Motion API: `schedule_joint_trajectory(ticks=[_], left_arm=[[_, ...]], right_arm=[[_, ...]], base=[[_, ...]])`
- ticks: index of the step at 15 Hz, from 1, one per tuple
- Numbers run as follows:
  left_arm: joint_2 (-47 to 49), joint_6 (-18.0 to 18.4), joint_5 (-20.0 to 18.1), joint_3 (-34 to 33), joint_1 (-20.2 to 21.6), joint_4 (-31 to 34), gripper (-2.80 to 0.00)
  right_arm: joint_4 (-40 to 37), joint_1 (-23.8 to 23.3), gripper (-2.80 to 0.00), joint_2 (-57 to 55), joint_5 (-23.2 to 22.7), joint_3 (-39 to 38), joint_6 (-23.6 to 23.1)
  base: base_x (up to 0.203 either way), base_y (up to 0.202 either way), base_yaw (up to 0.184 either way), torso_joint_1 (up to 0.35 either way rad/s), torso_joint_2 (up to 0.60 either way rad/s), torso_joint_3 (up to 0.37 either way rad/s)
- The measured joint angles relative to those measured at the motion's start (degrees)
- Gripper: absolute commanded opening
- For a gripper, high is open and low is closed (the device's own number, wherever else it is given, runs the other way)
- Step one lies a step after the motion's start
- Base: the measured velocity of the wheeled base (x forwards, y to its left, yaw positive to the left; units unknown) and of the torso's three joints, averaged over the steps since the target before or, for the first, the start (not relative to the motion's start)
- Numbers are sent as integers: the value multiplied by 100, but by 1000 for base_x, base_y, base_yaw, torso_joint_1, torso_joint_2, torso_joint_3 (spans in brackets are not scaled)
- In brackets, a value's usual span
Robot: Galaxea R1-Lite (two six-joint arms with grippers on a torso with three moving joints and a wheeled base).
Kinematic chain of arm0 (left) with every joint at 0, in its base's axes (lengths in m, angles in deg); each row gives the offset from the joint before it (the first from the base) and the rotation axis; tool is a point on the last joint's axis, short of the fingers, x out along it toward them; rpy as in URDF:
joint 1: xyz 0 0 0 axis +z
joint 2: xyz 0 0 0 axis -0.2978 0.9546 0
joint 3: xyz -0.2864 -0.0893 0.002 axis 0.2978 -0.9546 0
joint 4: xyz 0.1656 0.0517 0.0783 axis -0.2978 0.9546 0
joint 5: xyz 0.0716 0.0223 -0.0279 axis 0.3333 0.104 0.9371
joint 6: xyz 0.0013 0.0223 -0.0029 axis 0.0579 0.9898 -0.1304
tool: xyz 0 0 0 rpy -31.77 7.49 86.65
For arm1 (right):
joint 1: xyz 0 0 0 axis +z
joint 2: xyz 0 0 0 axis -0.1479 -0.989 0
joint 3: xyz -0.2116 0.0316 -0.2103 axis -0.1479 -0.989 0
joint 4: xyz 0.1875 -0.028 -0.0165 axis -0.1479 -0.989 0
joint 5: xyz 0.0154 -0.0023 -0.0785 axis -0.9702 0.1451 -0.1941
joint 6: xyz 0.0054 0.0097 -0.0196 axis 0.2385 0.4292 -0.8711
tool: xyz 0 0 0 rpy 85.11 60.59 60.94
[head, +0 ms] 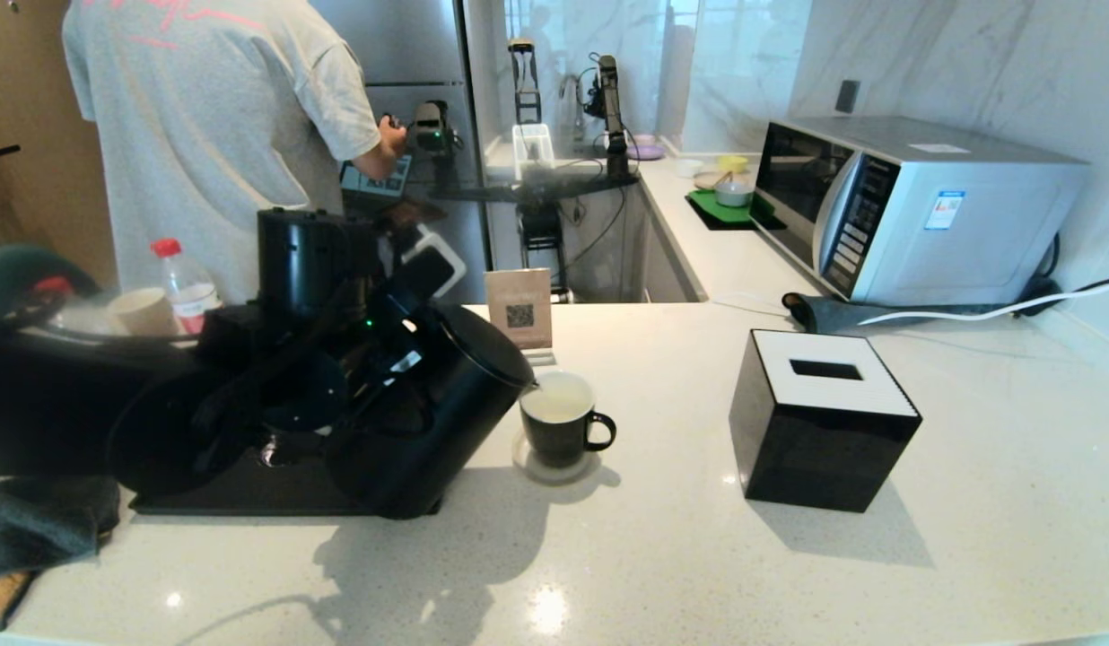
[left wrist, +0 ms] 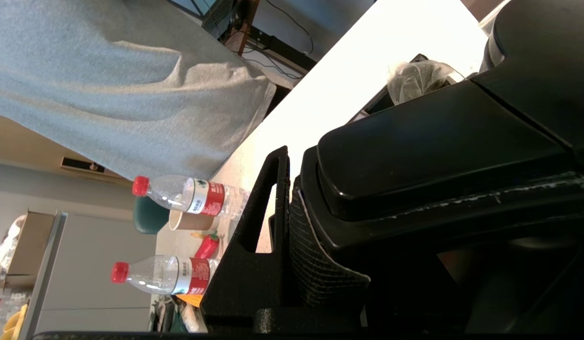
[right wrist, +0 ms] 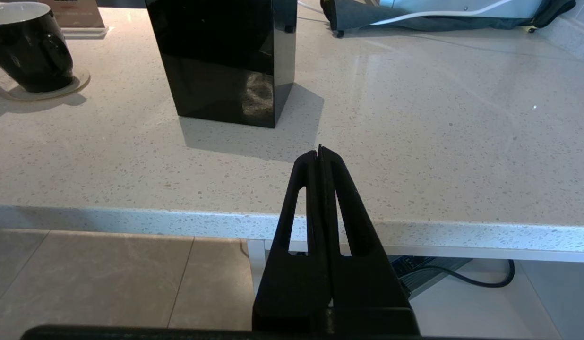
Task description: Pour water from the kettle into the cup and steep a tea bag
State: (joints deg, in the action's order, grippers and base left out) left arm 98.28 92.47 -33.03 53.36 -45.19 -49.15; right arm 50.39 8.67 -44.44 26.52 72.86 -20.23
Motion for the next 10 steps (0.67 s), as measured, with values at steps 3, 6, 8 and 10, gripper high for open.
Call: schedule_joint_trajectory(ticks=[3,6,8,10], left_arm=[[2,11,0,-23,1,2,-280],[6,121,-1,-33,1,-7,-280],[12,121,2,-36,1,-9,-280],[23,127,-1,-34,0,-5,-280]], right_arm=[[-2,0,-280,0,0,0,4],[-2,0,-280,0,1,0,2],[-2,0,-280,0,-1,0,4],[-2,0,-280,0,1,0,4]], base=[[0,0,0,0,0,0],[0,0,0,0,0,0],[0,0,0,0,0,0],[0,0,0,0,0,0]])
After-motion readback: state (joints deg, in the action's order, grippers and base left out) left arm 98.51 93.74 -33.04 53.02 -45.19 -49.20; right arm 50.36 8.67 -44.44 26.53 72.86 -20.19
